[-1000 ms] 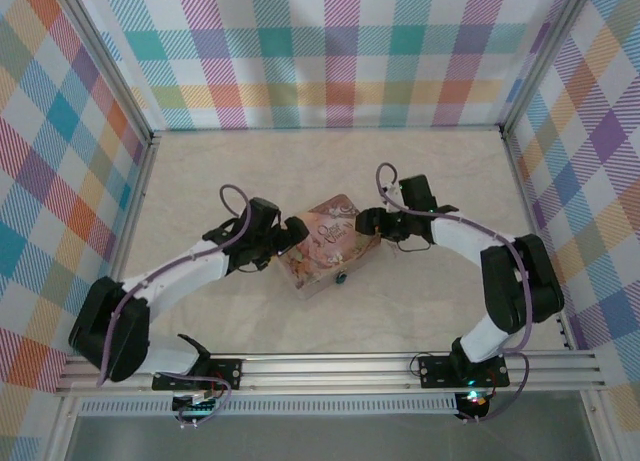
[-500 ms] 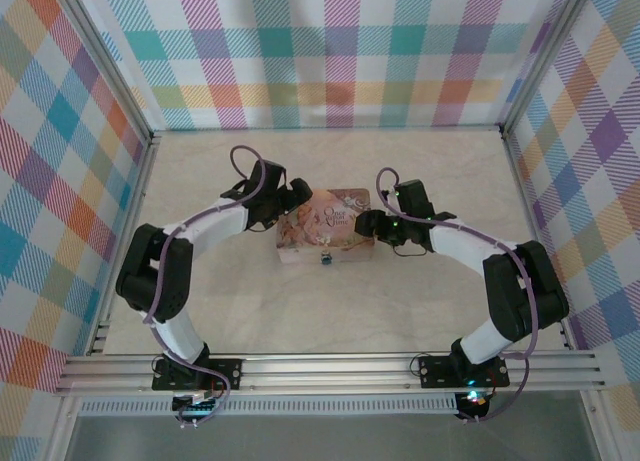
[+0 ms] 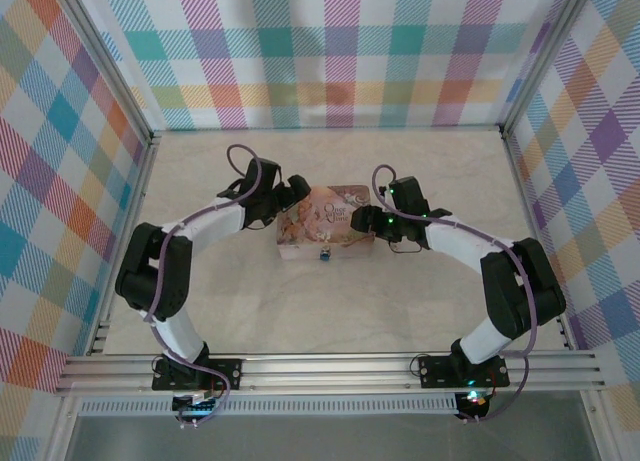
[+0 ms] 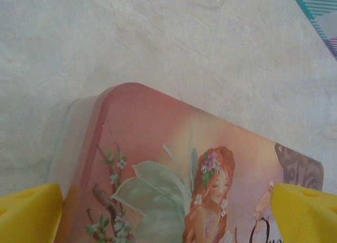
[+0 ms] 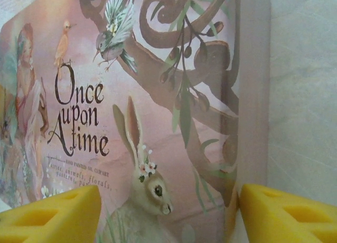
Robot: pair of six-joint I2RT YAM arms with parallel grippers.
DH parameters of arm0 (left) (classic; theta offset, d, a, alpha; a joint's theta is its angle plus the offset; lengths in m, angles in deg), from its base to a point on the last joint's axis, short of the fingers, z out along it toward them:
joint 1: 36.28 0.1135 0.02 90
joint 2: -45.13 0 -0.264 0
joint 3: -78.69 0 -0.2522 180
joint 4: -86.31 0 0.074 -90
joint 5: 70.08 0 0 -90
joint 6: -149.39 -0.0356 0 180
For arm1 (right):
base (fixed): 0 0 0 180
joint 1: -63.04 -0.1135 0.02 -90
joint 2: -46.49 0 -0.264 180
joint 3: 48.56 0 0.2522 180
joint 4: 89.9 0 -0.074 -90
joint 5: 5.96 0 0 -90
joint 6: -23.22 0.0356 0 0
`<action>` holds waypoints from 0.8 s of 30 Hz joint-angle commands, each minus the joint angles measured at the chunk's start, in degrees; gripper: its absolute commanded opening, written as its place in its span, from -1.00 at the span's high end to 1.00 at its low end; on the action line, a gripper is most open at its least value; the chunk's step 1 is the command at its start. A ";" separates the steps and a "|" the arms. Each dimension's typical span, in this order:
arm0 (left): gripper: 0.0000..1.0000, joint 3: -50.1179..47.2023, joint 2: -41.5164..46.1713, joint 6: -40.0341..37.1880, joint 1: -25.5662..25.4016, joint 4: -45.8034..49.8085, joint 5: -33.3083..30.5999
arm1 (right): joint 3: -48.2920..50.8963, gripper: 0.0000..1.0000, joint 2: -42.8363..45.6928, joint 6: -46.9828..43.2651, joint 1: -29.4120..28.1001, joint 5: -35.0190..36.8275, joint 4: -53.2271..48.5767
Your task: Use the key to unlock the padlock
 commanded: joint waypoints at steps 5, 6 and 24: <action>-1.00 -2.81 7.85 -1.98 2.49 3.42 3.67 | -0.77 -0.52 4.67 -2.25 -1.37 2.70 -2.07; -1.00 -2.96 8.62 -2.52 2.80 4.09 3.27 | -0.52 -0.52 5.46 -2.35 -1.35 3.10 -2.57; -1.00 -8.53 25.37 -11.08 -1.07 15.75 8.18 | 1.84 -0.46 16.60 -1.77 -1.20 15.00 -16.93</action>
